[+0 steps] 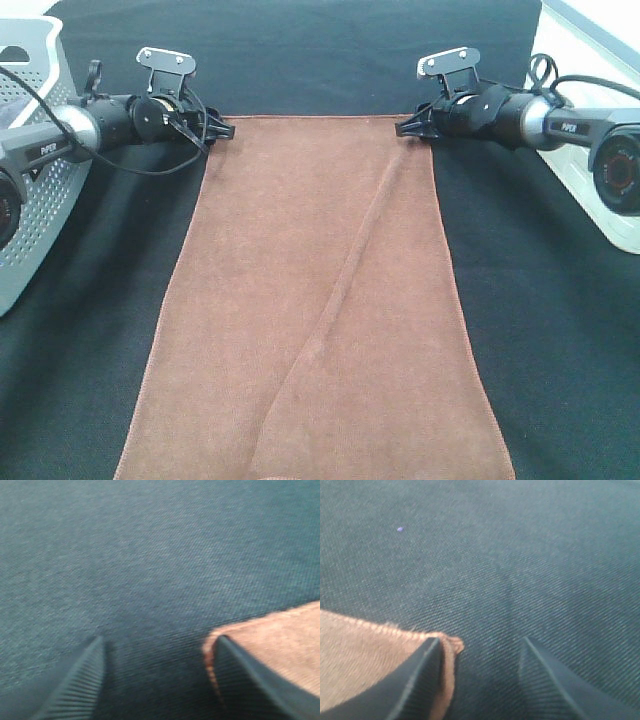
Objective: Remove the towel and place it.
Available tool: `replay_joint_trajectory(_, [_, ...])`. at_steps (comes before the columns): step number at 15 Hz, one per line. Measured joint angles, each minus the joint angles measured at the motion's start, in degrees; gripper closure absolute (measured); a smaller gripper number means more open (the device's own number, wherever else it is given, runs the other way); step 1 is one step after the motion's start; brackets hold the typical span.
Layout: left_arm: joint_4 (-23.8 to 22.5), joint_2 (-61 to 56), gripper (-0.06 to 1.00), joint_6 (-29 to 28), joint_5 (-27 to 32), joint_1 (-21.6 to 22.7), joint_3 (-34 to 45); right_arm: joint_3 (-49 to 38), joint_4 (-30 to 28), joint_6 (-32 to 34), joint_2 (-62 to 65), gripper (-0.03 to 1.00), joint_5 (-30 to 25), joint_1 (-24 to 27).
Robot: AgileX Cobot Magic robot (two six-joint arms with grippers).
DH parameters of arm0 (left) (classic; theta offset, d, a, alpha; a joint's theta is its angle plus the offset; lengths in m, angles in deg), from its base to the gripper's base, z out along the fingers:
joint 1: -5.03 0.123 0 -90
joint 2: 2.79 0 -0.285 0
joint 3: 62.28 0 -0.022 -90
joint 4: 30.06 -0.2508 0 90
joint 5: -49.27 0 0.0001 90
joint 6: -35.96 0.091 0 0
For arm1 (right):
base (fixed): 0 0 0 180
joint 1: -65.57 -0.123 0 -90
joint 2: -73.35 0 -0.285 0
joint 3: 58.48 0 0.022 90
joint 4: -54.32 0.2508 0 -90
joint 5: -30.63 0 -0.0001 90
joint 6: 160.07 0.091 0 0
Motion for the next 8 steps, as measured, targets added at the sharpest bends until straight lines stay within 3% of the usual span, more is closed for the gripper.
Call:
replay_joint_trajectory(4, [-2.3,-5.4,0.3,-0.5,12.6,-0.1,0.1,0.0,0.0,0.0,7.2,0.46,-10.0,0.1])
replay_joint_trajectory(8, [-1.5,-14.9,0.3,-3.6,31.9,-0.1,0.1,0.0,-0.4,2.3,17.4,0.46,-23.8,0.1])
